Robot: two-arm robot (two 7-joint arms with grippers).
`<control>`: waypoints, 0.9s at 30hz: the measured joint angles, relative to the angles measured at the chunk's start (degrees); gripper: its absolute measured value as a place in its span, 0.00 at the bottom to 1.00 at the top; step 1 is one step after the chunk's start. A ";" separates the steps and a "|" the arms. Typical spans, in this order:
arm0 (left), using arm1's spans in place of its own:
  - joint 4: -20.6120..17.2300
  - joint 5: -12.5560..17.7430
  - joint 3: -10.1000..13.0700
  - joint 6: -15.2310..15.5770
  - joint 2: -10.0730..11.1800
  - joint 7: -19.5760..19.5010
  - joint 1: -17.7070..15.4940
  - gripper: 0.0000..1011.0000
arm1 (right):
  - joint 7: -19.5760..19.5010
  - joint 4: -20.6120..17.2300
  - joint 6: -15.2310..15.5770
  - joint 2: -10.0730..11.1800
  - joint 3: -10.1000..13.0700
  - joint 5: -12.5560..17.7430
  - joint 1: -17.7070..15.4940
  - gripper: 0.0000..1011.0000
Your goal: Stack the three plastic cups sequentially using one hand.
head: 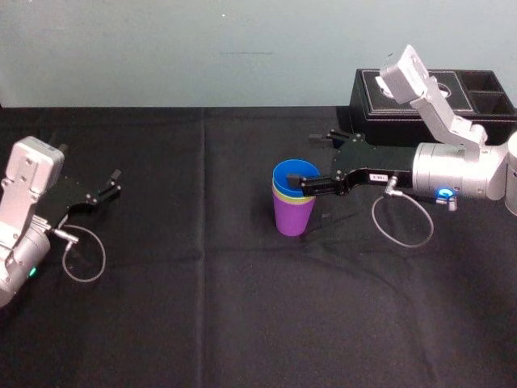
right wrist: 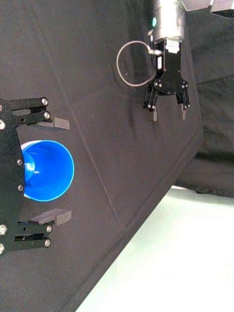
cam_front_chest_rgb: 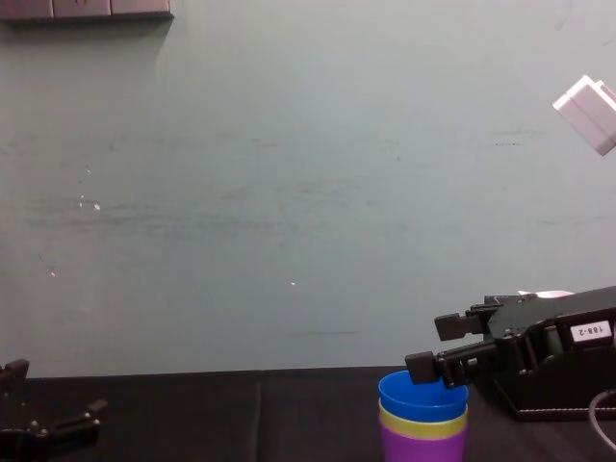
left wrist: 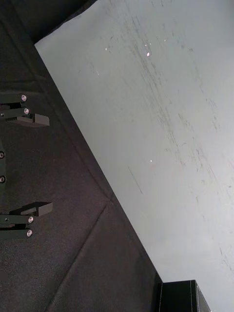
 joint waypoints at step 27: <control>0.00 0.00 0.00 0.00 0.00 0.00 0.00 1.00 | -11.77 -9.86 0.27 4.28 8.30 -1.07 -8.23 0.99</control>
